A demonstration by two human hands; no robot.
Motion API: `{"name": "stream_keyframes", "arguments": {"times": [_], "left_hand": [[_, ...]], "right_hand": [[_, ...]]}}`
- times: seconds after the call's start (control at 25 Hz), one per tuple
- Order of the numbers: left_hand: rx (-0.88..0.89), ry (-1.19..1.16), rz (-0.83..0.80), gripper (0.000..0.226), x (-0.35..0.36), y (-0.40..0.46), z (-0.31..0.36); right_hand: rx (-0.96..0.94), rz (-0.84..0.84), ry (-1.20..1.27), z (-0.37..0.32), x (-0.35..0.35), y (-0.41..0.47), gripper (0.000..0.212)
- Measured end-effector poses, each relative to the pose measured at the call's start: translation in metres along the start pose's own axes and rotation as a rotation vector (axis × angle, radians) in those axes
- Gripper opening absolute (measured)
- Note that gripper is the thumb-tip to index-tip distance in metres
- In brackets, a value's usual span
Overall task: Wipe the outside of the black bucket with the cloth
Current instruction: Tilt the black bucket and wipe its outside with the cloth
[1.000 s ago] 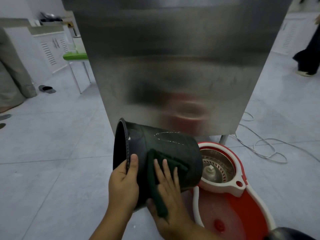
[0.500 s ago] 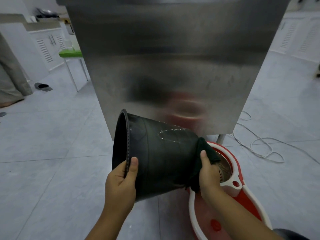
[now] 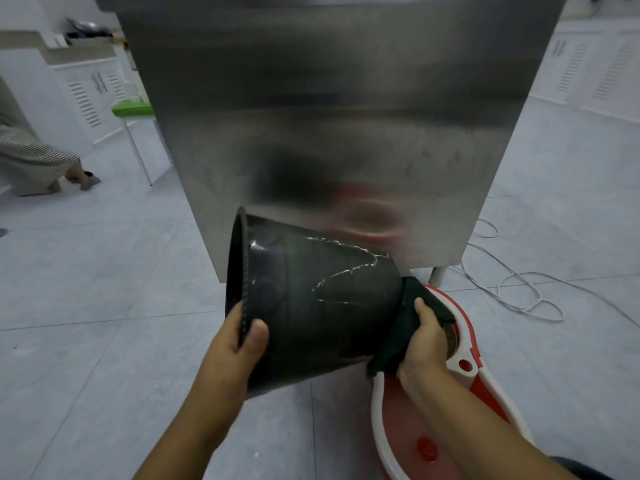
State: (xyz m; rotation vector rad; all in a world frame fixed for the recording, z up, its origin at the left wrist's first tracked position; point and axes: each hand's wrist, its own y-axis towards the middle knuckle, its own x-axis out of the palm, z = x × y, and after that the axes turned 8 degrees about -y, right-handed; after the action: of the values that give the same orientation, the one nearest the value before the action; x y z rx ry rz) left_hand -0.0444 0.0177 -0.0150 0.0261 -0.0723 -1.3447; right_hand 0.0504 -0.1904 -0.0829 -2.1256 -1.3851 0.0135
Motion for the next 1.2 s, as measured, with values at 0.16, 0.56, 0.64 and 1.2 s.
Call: {"name": "stream_keyframes", "arguments": {"times": [0.16, 0.56, 0.64, 1.2], "left_hand": [[0.043, 0.024, 0.268, 0.029, 0.010, -0.004, -0.006], [0.053, 0.121, 0.364, 0.043, 0.016, -0.004, -0.003], [-0.009, 0.065, 0.403, 0.045, 0.016, -0.002, -0.005], [0.052, 0.053, 0.246, 0.042, 0.033, -0.013, 0.002]], "right_hand": [[-0.054, -0.019, -0.082, 0.006, 0.003, -0.009, 0.044], [-0.252, -0.118, -0.240, 0.007, 0.004, -0.016, 0.036], [-0.550, -0.101, -0.430, 0.017, 0.004, -0.020, 0.047], [-1.194, -0.380, -0.786, 0.023, 0.035, -0.075, 0.054]]}}
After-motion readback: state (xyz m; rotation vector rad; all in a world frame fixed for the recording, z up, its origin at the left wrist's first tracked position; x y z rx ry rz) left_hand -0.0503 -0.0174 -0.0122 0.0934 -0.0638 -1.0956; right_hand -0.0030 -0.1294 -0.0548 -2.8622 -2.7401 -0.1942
